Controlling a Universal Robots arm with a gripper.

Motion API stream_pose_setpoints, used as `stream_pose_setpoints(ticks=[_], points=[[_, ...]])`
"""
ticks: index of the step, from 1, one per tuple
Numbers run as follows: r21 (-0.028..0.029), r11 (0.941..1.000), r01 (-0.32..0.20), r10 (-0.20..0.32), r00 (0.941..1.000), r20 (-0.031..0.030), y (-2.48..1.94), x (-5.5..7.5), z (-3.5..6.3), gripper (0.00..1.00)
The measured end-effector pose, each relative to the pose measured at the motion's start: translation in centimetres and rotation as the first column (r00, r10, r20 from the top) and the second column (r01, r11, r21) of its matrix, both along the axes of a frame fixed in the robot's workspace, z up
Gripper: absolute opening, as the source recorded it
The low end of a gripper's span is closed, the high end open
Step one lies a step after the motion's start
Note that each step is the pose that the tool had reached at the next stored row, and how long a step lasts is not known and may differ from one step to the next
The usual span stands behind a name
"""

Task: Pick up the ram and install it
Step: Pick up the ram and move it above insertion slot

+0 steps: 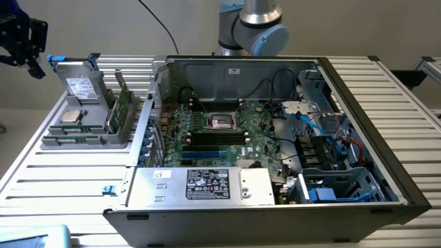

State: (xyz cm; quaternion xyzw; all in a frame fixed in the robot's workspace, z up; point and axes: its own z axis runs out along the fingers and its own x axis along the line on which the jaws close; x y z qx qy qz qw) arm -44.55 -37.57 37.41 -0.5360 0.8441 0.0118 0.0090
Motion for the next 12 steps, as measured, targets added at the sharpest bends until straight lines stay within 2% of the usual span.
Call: stream_pose_setpoints(ticks=[3,6,9,12], points=[[-0.0001,0.9985,-0.054,0.054,0.9985,0.0009,0.0,0.0,0.0,0.11],[-0.0003,0.9941,-0.109,0.109,0.9941,0.0022,0.0,0.0,-0.01,0.11],[-0.0018,0.9865,-0.164,0.164,0.9865,0.004,-0.01,0.0,-0.02,0.11],[-0.0044,0.9763,-0.216,0.216,0.9763,0.005,0.0,0.0,-0.02,0.11]])
